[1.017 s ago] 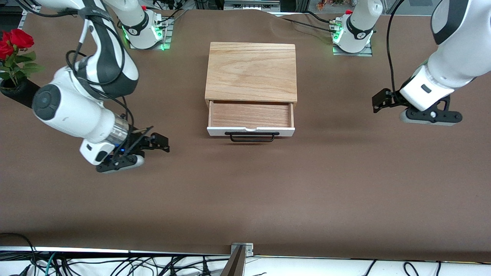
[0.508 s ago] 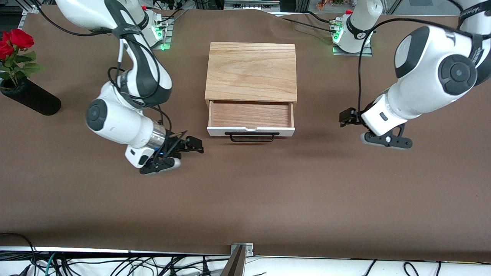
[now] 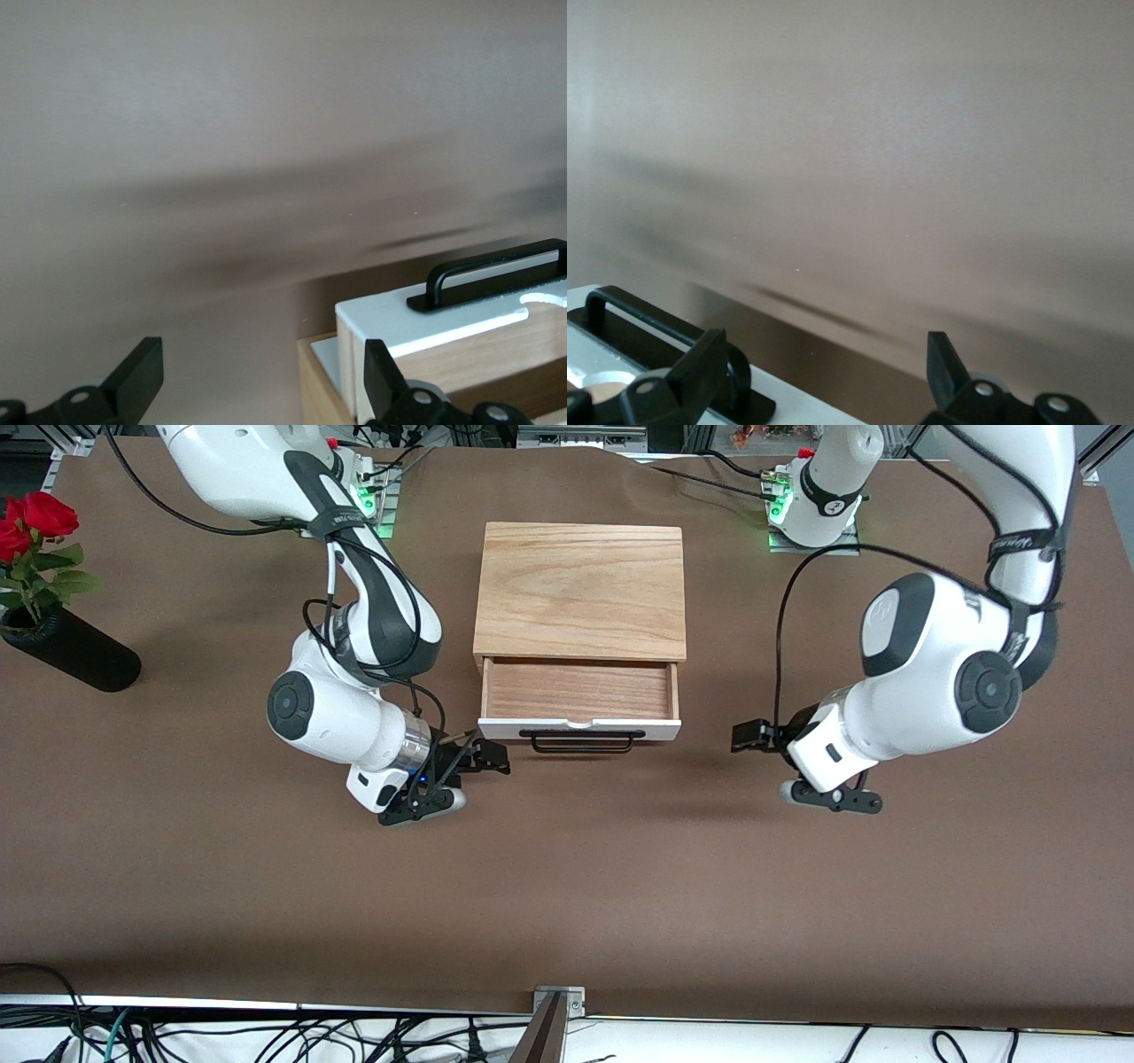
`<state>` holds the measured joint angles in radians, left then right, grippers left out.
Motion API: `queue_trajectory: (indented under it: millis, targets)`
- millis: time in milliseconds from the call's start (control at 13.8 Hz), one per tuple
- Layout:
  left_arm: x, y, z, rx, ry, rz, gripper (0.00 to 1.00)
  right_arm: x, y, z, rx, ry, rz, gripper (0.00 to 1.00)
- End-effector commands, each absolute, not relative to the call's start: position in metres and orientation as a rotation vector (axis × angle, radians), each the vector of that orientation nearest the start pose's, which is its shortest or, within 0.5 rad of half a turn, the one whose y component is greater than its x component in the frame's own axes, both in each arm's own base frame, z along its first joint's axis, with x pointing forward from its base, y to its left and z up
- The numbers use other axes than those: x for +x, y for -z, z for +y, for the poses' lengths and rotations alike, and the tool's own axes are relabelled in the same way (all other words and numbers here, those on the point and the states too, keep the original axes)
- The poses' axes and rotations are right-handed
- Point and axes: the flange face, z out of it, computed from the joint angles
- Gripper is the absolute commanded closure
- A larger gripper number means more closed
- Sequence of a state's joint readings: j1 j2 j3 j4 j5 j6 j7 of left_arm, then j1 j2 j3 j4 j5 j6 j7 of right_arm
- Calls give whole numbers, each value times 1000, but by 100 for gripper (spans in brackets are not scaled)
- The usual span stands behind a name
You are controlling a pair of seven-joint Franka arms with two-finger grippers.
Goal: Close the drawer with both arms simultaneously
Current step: 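Place both grippers against the white drawer front beside the black handle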
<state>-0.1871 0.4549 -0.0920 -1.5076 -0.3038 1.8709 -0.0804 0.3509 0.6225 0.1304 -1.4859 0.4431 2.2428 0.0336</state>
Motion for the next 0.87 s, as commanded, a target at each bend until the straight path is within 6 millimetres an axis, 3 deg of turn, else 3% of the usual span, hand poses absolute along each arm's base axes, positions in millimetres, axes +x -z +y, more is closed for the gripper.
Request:
queue_trajectory:
  millis: [0,436,799]
  targets:
    - [659,-378,-214,-3506,-288,226,0,647,-318,348,-2624,-1,-209,0]
    - [647,-329,-253,-3582,-469,329,0,637,-297,365,-2603,-75,-224,0]
    - [635,-311,-277,-3582,-559,378,0,627,-299,371,-2590,-198,-264,0]
